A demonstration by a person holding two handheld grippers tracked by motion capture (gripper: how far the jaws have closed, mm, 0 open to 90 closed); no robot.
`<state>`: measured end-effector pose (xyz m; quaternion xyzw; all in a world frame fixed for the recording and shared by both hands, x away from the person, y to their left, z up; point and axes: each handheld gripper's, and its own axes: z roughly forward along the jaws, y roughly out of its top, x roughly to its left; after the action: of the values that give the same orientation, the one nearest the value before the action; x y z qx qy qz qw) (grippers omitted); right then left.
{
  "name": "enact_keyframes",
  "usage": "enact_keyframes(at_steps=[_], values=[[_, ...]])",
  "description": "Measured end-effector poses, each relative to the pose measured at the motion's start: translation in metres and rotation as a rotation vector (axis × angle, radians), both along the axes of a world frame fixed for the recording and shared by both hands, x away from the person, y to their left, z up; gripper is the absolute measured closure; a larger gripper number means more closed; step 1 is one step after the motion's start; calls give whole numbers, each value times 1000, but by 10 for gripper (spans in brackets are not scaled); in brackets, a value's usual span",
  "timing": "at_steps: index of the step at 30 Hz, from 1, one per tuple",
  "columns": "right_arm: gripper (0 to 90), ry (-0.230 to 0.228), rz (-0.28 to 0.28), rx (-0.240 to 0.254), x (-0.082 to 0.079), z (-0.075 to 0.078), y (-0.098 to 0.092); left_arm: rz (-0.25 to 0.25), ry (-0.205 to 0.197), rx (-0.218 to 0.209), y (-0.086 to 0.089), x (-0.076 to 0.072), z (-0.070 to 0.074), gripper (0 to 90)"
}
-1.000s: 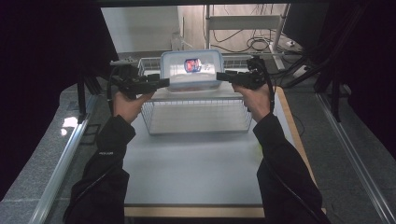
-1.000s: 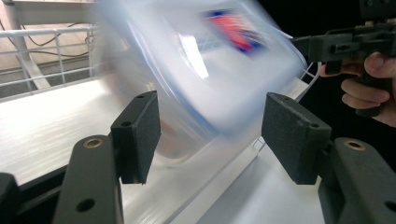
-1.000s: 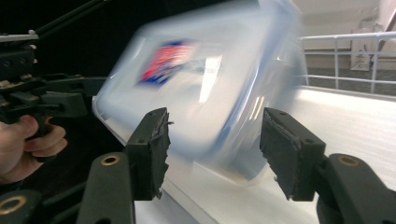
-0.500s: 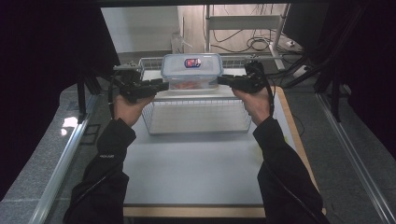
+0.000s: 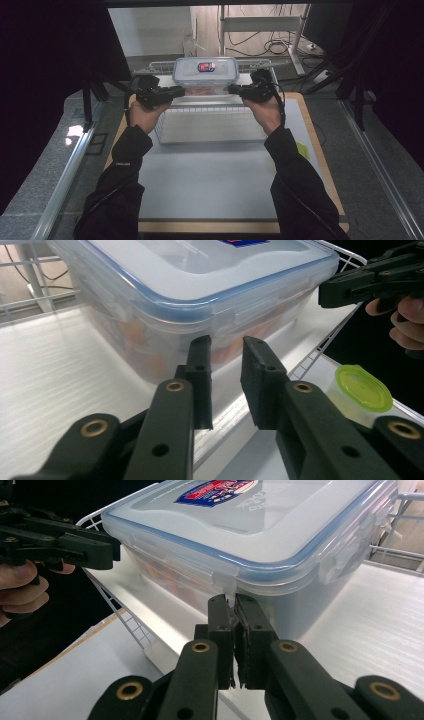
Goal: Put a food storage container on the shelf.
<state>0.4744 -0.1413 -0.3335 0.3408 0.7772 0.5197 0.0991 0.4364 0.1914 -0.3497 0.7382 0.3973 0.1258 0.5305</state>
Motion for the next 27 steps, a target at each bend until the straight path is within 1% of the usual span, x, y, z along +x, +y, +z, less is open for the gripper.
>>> enact_keyframes(at_steps=[4, 5, 6, 7, 11, 13, 14, 15, 16, 18, 19, 20, 21, 23, 24, 25, 26, 27], values=[[818, -15, -1, -7, -5, 1, -2, -9, -6, -4, 1, -4, 0, 670], [799, -16, -2, -7, -7, 2, -3, -15, -14, -13, 2, -7, -1, 649], [775, -19, 0, -7, -9, 2, -3, -15, -14, -13, 2, -7, -1, 613], [744, -22, 3, -9, -11, 1, -4, -25, -15, -29, 3, -13, -3, 577], [631, -48, 4, -39, -21, -2, -6, -40, -44, -15, 2, -25, -7, 471], [575, -56, 3, -44, -25, -5, -8, -44, -60, -14, 2, -32, -9, 420], [575, -56, 3, -44, -25, -5, -8, -44, -60, -14, 2, -32, -9, 395], [518, -54, 2, -43, -30, -8, -10, -53, -77, -1, 1, -39, -11, 377], [489, -58, 1, -44, -31, -9, -11, -55, -87, 9, 1, -42, -12, 358], [446, -65, 3, -48, -36, -13, -13, -64, -96, 30, -1, -49, -15, 319], [446, -65, 3, -48, -36, -13, -13, -64, -96, 30, -1, -49, -15, 301], [424, -63, 4, -47, -38, -14, -15, -64, -98, 43, -2, -52, -17, 301], [382, -62, 11, -44, -43, -18, -18, -70, -105, 68, -3, -59, -21, 274], [344, -63, 15, -49, -48, -21, -22, -82, -98, 72, -5, -65, -26, 248], [344, -63, 15, -49, -48, -21, -22, -82, -98, 72, -5, -65, -26, 239], [312, -68, 19, -55, -54, -25, -25, -100, -82, 63, -5, -71, -32, 237], [291, -69, 21, -55, -57, -27, -26, -100, -82, 63, -5, -71, -32, 231], [271, -70, 20, -56, -60, -30, -28, -109, -69, 63, -7, -76, -39, 221]])
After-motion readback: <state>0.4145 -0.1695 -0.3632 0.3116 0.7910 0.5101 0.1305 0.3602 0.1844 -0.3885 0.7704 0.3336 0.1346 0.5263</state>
